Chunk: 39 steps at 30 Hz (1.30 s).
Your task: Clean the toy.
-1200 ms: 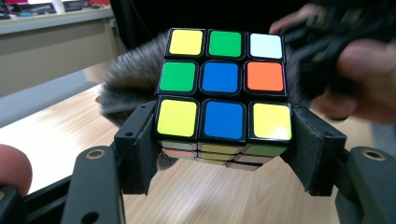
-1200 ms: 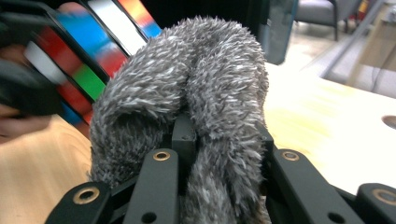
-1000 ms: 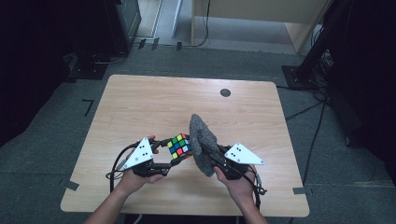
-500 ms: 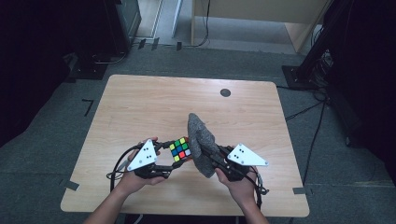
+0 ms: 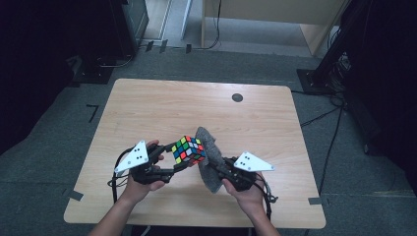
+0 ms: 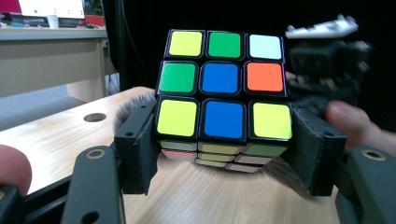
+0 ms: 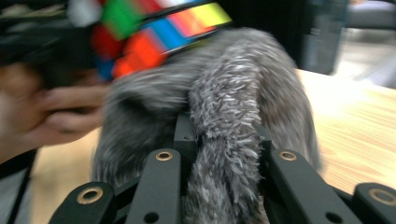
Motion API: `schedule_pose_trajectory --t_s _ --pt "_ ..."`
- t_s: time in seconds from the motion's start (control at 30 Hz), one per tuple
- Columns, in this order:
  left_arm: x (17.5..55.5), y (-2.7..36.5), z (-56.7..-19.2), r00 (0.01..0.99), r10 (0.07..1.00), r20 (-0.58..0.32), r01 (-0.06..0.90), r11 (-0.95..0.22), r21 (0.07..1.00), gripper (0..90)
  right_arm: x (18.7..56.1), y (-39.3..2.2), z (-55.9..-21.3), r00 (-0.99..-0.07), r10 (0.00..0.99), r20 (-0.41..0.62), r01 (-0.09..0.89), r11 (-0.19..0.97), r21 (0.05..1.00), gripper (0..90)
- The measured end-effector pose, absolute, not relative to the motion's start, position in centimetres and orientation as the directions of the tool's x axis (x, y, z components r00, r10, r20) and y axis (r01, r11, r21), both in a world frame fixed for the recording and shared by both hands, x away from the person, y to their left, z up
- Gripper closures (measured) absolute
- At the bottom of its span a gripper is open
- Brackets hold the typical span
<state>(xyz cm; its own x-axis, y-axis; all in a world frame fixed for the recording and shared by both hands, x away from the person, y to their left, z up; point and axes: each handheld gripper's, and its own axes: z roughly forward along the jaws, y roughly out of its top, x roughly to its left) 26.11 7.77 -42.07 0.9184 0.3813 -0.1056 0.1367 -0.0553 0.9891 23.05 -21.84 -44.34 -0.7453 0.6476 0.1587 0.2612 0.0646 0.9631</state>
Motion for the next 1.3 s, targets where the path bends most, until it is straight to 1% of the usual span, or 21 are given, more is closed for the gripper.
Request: schedule_pose_trajectory --t_s 0.1,0.23,0.3,0.37,0.43,0.5,0.57,0.63,0.7,0.77,0.83,0.9,1.0,1.07,1.13,1.23,1.3 --pt "26.0 7.7 -42.0 0.920 0.378 -0.102 0.134 -0.060 0.989 34.2 22.4 -20.0 -44.7 -0.799 0.592 0.111 0.230 0.130 0.964 74.8" --pt "26.1 7.8 -42.0 0.916 0.388 -0.106 0.138 -0.057 0.989 34.2 22.2 -19.0 -45.5 -0.828 0.554 0.084 0.226 0.193 0.955 74.6" --pt "26.2 7.9 -42.1 0.914 0.393 -0.100 0.137 -0.069 0.988 34.2 22.3 -19.1 -45.4 -0.823 0.565 0.065 0.220 0.211 0.952 74.6" --pt "26.2 7.8 -42.2 0.912 0.398 -0.101 0.141 -0.072 0.987 34.2 22.4 -19.8 -45.0 -0.795 0.604 0.058 0.213 0.189 0.959 74.7" --pt "26.2 7.8 -42.2 0.911 0.400 -0.099 0.140 -0.075 0.987 34.2 22.5 -20.9 -44.5 -0.766 0.637 0.087 0.205 0.113 0.972 74.7" --pt "26.2 7.7 -42.2 0.914 0.392 -0.106 0.145 -0.073 0.987 34.2 22.3 -21.2 -44.2 -0.759 0.645 0.087 0.185 0.086 0.979 74.7" --pt "26.2 7.6 -42.3 0.916 0.385 -0.114 0.152 -0.070 0.986 34.2 22.1 -20.6 -44.3 -0.778 0.625 0.065 0.171 0.112 0.979 74.1" --pt "26.2 7.5 -42.3 0.916 0.385 -0.112 0.151 -0.072 0.986 34.3 22.0 -19.6 -44.9 -0.807 0.588 0.048 0.177 0.163 0.970 73.5" --pt "26.2 7.5 -42.3 0.916 0.386 -0.108 0.148 -0.076 0.986 34.2 22.0 -18.4 -45.6 -0.846 0.533 0.034 0.181 0.226 0.957 73.3" --pt "26.2 7.5 -42.2 0.915 0.390 -0.103 0.146 -0.080 0.986 34.2 21.7 -17.9 -45.8 -0.849 0.528 -0.003 0.163 0.268 0.949 73.4" --pt "26.2 7.6 -42.2 0.915 0.388 -0.109 0.148 -0.073 0.986 34.2 21.8 -18.3 -45.4 -0.829 0.559 -0.013 0.158 0.256 0.954 73.9" --pt "26.3 7.7 -42.2 0.915 0.390 -0.105 0.146 -0.075 0.986 34.2 22.1 -19.6 -44.8 -0.787 0.617 0.012 0.160 0.186 0.969 74.4" --pt "26.3 7.7 -42.3 0.915 0.388 -0.109 0.149 -0.076 0.986 34.2 22.0 -20.9 -44.1 -0.745 0.666 0.030 0.137 0.109 0.985 74.5" --pt "26.4 7.7 -42.3 0.915 0.388 -0.114 0.153 -0.071 0.986 34.3 22.0 -20.9 -44.1 -0.750 0.661 0.026 0.127 0.105 0.986 74.5" --pt "26.4 7.8 -42.3 0.913 0.390 -0.118 0.159 -0.074 0.984 34.2 21.9 -20.3 -44.5 -0.773 0.634 0.037 0.142 0.116 0.983 74.3" --pt "26.5 7.8 -42.4 0.912 0.392 -0.119 0.164 -0.083 0.983 34.2 21.8 -19.1 -45.2 -0.813 0.581 0.016 0.152 0.186 0.971 73.4" --pt "26.5 7.8 -42.4 0.913 0.390 -0.121 0.165 -0.082 0.983 34.2 21.8 -18.9 -45.2 -0.817 0.577 -0.004 0.141 0.207 0.968 73.4"
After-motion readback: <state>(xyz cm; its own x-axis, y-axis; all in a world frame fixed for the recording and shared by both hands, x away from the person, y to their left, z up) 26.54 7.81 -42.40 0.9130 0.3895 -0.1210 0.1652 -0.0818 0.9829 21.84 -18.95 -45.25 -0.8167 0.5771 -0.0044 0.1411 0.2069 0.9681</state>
